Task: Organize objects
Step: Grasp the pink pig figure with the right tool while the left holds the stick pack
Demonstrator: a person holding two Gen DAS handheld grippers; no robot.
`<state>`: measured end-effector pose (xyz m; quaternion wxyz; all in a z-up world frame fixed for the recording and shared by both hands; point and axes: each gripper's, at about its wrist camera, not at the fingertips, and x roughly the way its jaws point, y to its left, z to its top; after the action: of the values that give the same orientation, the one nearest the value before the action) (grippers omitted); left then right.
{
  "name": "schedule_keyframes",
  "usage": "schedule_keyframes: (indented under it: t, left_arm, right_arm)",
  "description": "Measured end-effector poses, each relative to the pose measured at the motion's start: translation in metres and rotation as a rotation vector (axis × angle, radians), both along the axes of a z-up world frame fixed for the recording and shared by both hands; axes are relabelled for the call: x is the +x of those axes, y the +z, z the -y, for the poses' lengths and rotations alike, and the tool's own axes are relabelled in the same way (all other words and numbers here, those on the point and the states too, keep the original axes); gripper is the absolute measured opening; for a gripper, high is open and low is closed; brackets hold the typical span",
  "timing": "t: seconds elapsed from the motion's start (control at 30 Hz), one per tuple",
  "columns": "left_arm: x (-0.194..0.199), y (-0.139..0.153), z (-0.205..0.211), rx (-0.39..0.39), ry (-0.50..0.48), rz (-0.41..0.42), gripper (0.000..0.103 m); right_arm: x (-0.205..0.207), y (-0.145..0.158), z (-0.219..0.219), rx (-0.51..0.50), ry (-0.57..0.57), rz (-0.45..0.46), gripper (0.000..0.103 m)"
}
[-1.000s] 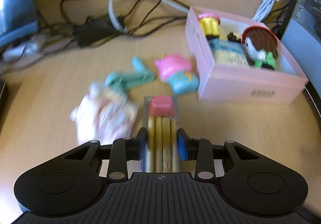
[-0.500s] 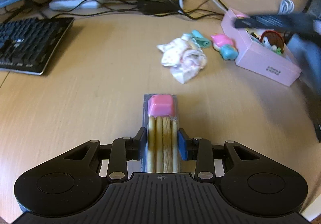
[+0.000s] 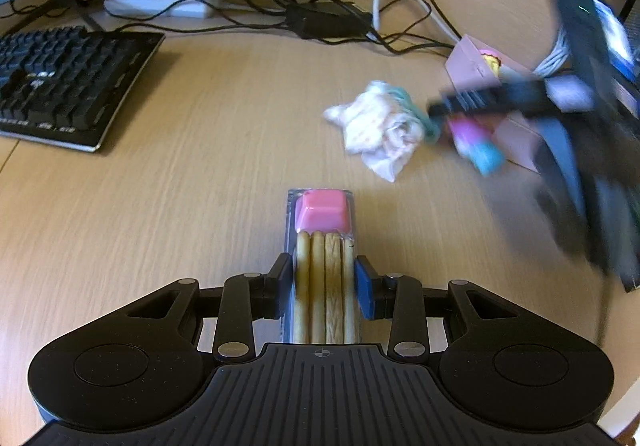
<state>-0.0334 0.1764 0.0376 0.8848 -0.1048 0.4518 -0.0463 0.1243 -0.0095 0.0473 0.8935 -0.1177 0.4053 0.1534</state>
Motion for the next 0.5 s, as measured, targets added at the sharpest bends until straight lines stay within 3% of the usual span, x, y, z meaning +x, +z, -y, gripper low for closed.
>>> schedule_keyframes:
  t: [0.1,0.2,0.3,0.33,0.5]
  left_arm:
    - [0.006,-0.001,0.004,0.0,-0.017,-0.001,0.037]
    - [0.011,-0.001,0.014,0.0,-0.041,-0.005,0.037]
    - [0.014,-0.001,0.03,-0.007,-0.06,-0.011,0.037]
    - [0.014,-0.001,0.035,-0.007,-0.066,-0.014,0.037]
    - [0.017,-0.001,0.065,0.02,-0.118,-0.024,0.037]
  right_arm:
    - [-0.047,-0.001,0.014,0.009,0.052,-0.011,0.043]
    - [-0.093,-0.001,0.035,-0.055,0.104,0.059,0.044]
    - [-0.127,0.0,0.061,-0.113,0.131,0.084,0.061]
    - [-0.133,0.0,0.069,-0.124,0.123,0.083,0.066]
    - [-0.147,-0.003,0.107,-0.135,0.023,0.078,0.068]
